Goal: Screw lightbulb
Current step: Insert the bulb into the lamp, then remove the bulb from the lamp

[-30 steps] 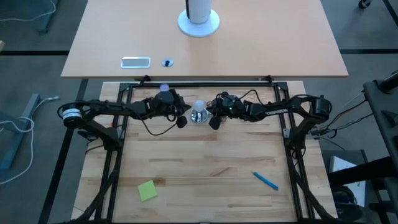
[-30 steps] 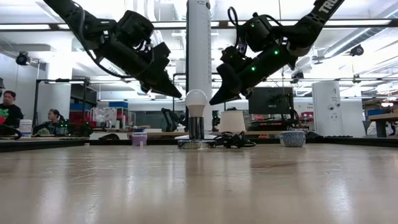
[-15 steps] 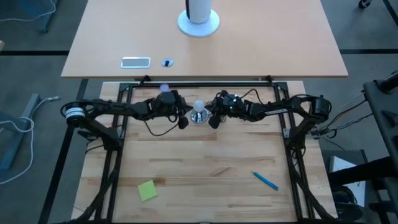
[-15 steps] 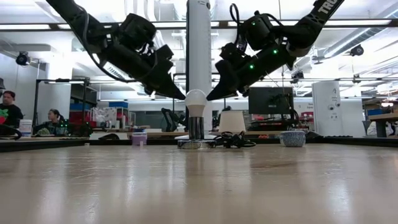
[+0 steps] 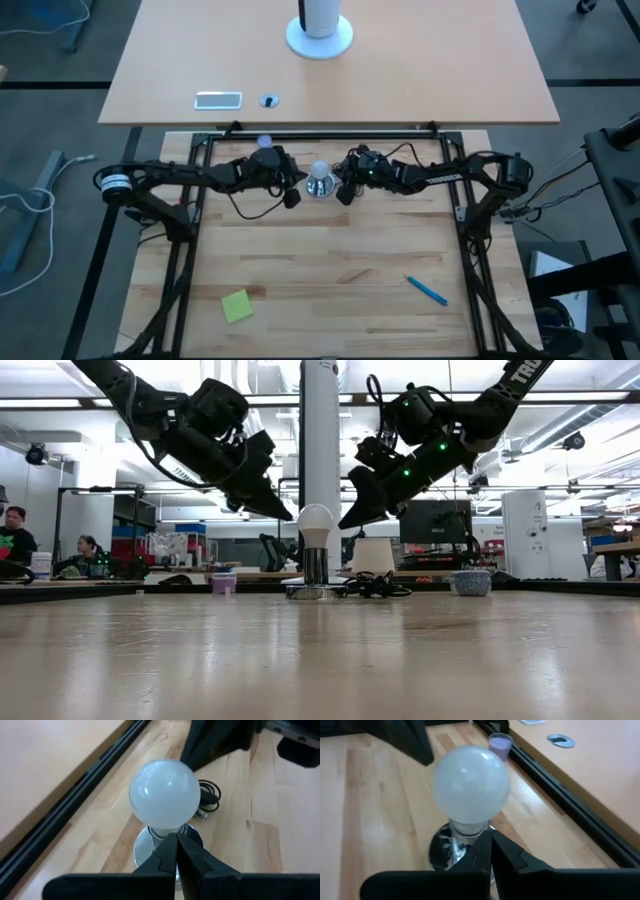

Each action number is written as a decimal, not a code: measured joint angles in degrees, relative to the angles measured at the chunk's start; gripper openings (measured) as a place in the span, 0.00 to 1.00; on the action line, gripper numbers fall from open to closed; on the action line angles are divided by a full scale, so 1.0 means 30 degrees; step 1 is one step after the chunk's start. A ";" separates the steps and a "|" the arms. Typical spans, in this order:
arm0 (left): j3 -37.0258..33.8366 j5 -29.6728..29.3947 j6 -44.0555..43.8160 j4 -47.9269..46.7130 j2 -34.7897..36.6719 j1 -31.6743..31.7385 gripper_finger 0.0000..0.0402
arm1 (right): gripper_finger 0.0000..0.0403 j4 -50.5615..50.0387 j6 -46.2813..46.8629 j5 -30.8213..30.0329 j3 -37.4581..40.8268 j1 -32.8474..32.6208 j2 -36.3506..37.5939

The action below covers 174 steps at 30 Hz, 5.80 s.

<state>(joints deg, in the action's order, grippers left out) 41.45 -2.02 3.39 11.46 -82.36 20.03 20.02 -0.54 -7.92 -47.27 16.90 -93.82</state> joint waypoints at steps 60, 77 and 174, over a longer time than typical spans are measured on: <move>-0.0007 -0.1081 0.0541 0.0146 -0.0424 0.0073 0.00 | 0.00 0.0093 -0.0271 -0.0463 0.0000 -0.0060 -0.0029; -0.0007 -0.1081 0.0552 0.2352 -0.1568 0.0073 0.00 | 0.00 0.1025 -0.0164 0.0616 0.0000 0.0208 -0.0182; 0.0000 0.0217 0.3201 0.5474 -0.3057 0.1566 0.00 | 0.00 0.1700 0.0801 0.0214 0.0000 -0.0143 -0.0284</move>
<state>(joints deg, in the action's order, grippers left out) 41.45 -1.37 12.99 27.89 -91.53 24.73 25.12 1.87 -7.28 -47.27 16.47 -94.67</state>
